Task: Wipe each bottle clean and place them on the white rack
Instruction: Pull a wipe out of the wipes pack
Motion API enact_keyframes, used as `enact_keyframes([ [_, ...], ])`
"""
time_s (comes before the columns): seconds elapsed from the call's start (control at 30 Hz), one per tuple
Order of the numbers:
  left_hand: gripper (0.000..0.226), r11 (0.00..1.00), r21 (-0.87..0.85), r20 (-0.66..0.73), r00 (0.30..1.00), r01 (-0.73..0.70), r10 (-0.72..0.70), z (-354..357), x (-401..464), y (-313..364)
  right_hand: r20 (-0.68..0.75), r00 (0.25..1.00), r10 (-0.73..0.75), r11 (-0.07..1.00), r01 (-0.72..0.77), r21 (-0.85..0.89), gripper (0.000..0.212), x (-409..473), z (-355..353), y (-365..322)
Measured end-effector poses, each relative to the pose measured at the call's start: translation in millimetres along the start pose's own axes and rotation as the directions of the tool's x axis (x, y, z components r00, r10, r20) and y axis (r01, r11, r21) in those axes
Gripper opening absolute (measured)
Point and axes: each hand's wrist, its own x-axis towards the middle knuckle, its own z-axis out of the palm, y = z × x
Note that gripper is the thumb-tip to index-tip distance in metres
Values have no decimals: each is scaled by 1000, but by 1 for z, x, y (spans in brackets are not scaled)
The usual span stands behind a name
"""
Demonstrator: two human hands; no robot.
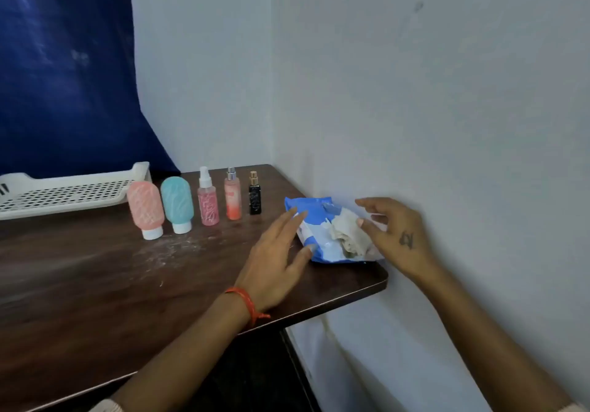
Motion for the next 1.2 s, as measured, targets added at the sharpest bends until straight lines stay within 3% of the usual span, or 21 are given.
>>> enact_keyframes([
  [0.2,49,997,60,30,999,-44,43,19,11,10,62,998,31,994,-24,-110,46,-13,7,6],
  [0.3,54,986,141,60,995,-87,79,24,16,9,55,997,55,992,-49,-113,31,-14,9,10],
  [0.4,74,977,188,82,993,-98,84,30,20,8,36,999,36,993,-32,-116,8,-14,13,13],
  [0.53,78,971,221,65,995,-94,81,33,21,9,8,999,50,995,-49,-92,8,-13,14,14],
  [0.83,93,966,235,72,993,-111,97,34,25,11,-219,973,-75,991,50,-121,12,-8,13,5],
  [1.0,76,970,226,62,995,-87,75,30,26,15,-365,913,-183,975,122,-184,18,-4,11,-3],
  [1.2,45,997,79,-92,995,-27,34,23,33,19,-451,869,-206,978,164,-131,15,2,10,-12],
])
